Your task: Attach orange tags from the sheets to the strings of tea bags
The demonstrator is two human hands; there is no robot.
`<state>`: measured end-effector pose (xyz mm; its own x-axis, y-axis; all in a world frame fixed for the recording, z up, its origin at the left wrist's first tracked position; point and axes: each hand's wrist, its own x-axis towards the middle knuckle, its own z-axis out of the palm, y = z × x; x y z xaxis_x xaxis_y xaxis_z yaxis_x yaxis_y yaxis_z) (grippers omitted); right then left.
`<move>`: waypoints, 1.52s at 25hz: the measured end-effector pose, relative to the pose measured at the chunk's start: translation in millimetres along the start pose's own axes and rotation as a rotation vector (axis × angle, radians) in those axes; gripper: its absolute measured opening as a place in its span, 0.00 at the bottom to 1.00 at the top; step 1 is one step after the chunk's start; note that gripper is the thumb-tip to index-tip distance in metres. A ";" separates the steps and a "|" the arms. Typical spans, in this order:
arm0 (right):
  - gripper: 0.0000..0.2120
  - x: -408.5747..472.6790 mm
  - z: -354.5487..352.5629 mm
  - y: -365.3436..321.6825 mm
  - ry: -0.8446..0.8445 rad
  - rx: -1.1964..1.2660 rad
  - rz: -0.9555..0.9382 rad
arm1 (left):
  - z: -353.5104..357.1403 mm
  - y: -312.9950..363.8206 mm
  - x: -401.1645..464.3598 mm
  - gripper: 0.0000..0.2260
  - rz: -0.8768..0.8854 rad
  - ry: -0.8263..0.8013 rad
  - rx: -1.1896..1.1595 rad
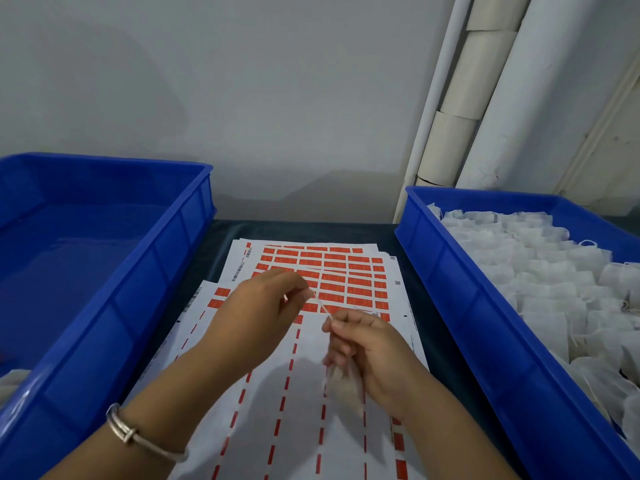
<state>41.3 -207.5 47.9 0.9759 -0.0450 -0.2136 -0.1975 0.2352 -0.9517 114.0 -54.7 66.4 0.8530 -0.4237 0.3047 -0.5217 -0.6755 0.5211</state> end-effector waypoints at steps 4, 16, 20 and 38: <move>0.08 21.4 -17.7 -3.5 0.201 -0.006 0.028 | 12.1 -27.6 20.9 0.07 -0.229 -0.151 -0.133; 0.03 83.9 2.4 -4.5 0.339 -0.650 0.089 | 68.2 -66.6 53.6 0.13 -0.280 -0.266 0.226; 0.25 106.0 8.1 -14.0 0.132 -1.031 0.169 | 62.7 -64.1 52.1 0.06 -0.276 -0.133 0.086; 0.12 110.0 -10.9 -42.4 -0.156 -0.809 0.258 | 50.1 -25.7 -3.1 0.17 -0.282 0.008 0.004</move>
<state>156.1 -233.0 62.3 0.8814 0.0622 -0.4683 -0.3625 -0.5468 -0.7547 124.0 -66.2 12.1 0.9645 -0.2140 0.1551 -0.2642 -0.7685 0.5827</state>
